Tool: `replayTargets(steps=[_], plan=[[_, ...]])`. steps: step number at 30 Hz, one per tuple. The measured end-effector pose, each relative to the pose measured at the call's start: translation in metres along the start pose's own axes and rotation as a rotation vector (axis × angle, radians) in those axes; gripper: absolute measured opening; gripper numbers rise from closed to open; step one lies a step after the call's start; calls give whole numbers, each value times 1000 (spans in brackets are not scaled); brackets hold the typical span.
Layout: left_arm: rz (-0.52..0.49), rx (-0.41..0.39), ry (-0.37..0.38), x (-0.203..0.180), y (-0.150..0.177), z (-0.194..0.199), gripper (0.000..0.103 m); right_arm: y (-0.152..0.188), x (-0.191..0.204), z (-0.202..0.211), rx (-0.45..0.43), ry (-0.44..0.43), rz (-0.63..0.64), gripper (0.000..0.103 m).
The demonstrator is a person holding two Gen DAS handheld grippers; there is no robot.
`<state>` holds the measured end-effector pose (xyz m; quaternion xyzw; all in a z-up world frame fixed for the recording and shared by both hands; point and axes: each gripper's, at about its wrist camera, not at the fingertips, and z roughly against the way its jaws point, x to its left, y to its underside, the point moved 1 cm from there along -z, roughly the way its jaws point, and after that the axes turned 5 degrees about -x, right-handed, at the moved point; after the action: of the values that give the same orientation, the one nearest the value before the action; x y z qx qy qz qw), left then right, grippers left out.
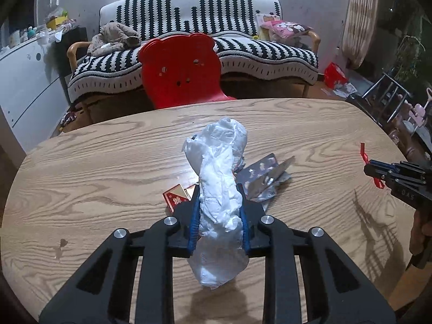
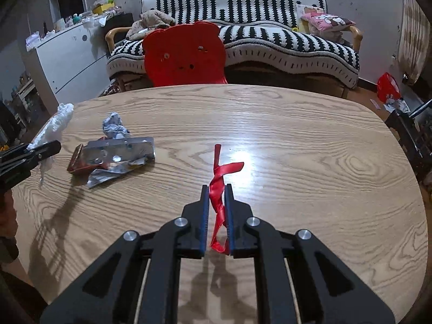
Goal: Collect trash
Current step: 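Carry the white bag and red ribbon to the bin and open both tools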
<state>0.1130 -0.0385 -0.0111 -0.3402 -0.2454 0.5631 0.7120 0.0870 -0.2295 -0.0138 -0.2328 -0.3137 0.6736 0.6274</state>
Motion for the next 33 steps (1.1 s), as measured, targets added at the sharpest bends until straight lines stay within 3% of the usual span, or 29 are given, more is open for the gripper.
replayTargets(steps=[8,14,25,33], plan=[[-6,21,13,-25,1,4,24,19,-19,42,-14,45,-13,12],[-68,13,64,-71,4,12,24,34,-53,81,-41,89,-52,12],[-179,10,277,-218,13,20,24,87,-142,177,-92,220,-182,12],[-270,10,489,-347,34,40,24,163,-223,244,-108,339,-348,12]])
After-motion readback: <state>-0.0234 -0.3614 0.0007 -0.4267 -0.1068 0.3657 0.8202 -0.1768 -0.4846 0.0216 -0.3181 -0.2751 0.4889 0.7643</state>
